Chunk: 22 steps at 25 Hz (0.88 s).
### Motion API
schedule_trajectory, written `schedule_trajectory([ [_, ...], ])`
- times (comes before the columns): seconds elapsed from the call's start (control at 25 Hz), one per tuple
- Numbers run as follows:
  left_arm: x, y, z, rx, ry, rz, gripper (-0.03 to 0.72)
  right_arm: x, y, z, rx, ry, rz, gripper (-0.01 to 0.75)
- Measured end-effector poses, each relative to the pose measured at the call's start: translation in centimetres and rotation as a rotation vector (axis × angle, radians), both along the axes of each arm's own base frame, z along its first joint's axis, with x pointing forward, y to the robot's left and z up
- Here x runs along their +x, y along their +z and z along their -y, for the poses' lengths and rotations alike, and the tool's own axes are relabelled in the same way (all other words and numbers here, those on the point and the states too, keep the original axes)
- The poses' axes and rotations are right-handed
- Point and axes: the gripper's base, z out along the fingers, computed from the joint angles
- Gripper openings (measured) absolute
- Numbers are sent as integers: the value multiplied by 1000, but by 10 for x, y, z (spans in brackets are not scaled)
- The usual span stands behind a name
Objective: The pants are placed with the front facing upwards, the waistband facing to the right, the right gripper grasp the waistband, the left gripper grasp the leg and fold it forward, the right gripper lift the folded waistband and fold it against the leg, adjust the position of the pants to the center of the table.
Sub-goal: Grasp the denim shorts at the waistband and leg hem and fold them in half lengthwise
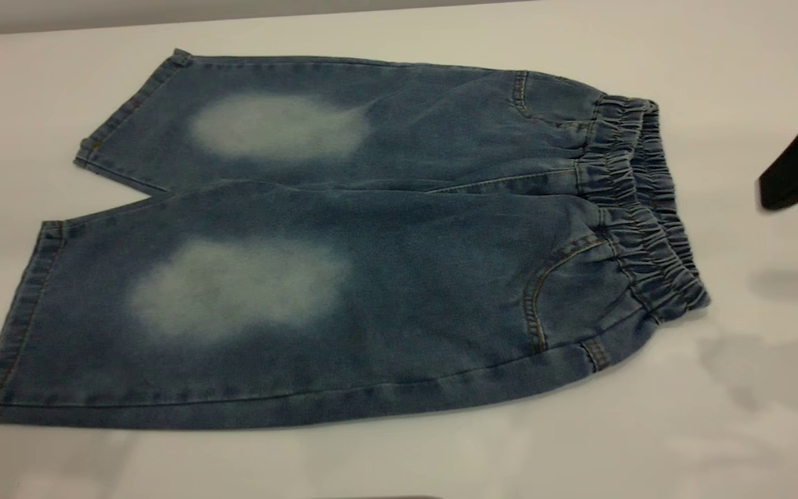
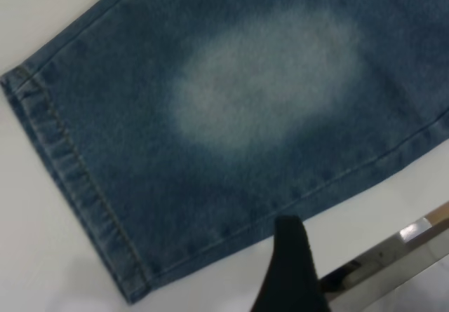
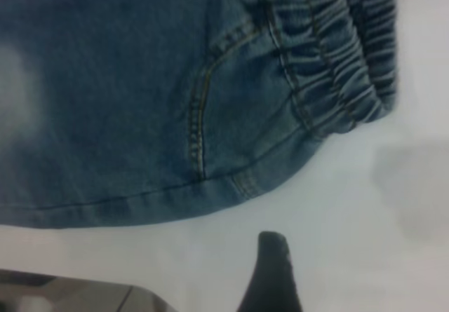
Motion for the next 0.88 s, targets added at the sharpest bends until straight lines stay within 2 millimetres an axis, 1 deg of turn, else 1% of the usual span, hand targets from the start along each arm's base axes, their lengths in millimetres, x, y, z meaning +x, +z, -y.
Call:
schedule_trajectory([
  [0.16,5,-5,1,-17,1,-18,491,11,-33,-3,38,-6,-67,501],
  [0.28,7,-8,1,-19,3,-30,491,15,-50,-5,59,-13,-84,496],
  [0.56,11,-12,4,-56,7,-45,491,23,-73,-11,120,18,-86,485],
  [0.76,11,-11,5,-61,-4,-43,491,38,-86,-8,157,10,-106,484],
  [0.88,11,-12,5,-60,-6,-45,491,43,-93,-5,170,-1,-121,484],
])
